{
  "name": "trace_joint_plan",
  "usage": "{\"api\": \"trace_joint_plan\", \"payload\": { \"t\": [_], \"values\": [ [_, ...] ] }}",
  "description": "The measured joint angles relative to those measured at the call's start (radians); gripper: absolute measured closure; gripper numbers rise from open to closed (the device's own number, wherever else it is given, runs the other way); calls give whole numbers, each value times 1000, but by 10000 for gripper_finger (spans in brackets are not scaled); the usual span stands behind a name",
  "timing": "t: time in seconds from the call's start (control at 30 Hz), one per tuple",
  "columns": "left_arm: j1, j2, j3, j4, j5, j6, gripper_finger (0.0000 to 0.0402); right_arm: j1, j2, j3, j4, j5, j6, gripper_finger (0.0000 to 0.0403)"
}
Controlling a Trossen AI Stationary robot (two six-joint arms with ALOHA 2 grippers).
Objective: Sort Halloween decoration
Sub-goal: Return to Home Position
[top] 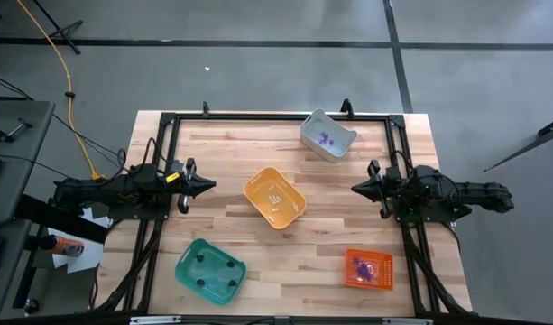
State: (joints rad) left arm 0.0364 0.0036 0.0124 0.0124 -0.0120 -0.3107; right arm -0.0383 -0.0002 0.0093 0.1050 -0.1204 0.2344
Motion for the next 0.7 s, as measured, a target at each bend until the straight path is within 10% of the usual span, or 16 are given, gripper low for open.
{"api": "trace_joint_plan", "payload": {
  "t": [0.7],
  "values": [
    [43, 0, 0, 0, 0, 0, 401, 0, 0, 0, -12, 1, 0, 402]
  ]
}}
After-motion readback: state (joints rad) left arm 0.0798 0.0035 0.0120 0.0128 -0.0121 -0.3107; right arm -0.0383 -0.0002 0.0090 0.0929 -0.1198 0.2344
